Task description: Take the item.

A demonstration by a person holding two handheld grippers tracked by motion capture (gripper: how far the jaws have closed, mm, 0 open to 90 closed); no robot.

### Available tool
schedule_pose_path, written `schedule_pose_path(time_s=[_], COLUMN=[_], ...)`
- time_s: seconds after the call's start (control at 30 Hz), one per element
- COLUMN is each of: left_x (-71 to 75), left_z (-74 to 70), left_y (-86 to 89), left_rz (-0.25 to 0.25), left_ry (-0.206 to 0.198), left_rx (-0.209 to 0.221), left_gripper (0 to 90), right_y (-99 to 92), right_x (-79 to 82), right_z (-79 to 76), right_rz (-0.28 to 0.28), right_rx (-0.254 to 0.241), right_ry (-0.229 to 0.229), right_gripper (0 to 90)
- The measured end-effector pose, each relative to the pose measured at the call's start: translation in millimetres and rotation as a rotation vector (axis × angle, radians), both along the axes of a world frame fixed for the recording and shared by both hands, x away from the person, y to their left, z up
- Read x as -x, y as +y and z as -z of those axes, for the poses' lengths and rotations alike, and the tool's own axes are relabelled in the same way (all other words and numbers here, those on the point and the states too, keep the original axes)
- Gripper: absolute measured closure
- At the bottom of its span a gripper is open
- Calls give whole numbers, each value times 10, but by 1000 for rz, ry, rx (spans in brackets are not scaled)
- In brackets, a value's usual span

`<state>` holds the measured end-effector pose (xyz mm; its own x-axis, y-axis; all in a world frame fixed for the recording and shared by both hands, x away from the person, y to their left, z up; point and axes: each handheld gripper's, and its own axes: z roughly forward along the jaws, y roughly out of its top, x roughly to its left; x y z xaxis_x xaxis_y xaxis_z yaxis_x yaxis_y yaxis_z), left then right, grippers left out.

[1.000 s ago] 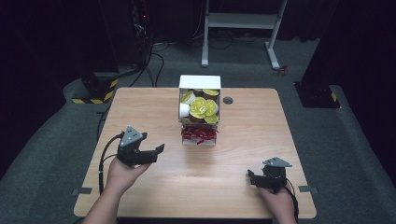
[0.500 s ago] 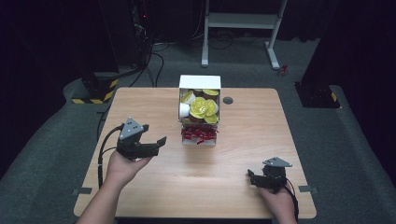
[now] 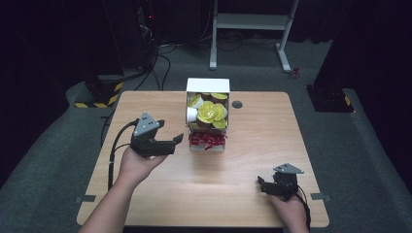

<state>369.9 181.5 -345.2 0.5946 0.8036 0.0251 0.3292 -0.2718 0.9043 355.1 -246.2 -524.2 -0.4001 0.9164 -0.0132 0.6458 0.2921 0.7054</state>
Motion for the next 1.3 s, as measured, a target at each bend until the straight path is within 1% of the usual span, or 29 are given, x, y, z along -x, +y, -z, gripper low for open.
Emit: schedule_pose_path(time_s=[0.23, 0.37, 0.6, 0.87, 0.97, 1.1, 1.13, 1.3], left_x=[-51, -95, -135, -183, -200, -229, -235, -270], left_z=[-64, -134, -198, -246, -251, -259, -260, -264], left_y=[-99, -166, -261, -336, -351, -398, -413, -474], left_rz=[14, 22, 39, 48, 51, 55, 54, 59], left_ry=[-6, -14, -24, -28, -25, -28, -27, -32], left_rx=[-1, 11, 8, 5, 11, 0, 6, 2], left_gripper=[199, 204, 208, 209, 211, 211, 212, 214], right_y=[3, 2, 3, 3, 3, 3, 3, 3], right_x=[0, 2, 2, 2, 2, 2, 2, 2], right_z=[0, -1, -1, -1, -1, -1, -1, -1], right_rz=[2, -2, -2, -2, -2, -1, -2, -2], right_rx=[-2, -3, -3, -3, -3, -3, -3, -3], right_ry=[1, 1, 0, 1, 1, 1, 1, 1], right_gripper=[144, 149, 150, 149, 149, 149, 149, 149])
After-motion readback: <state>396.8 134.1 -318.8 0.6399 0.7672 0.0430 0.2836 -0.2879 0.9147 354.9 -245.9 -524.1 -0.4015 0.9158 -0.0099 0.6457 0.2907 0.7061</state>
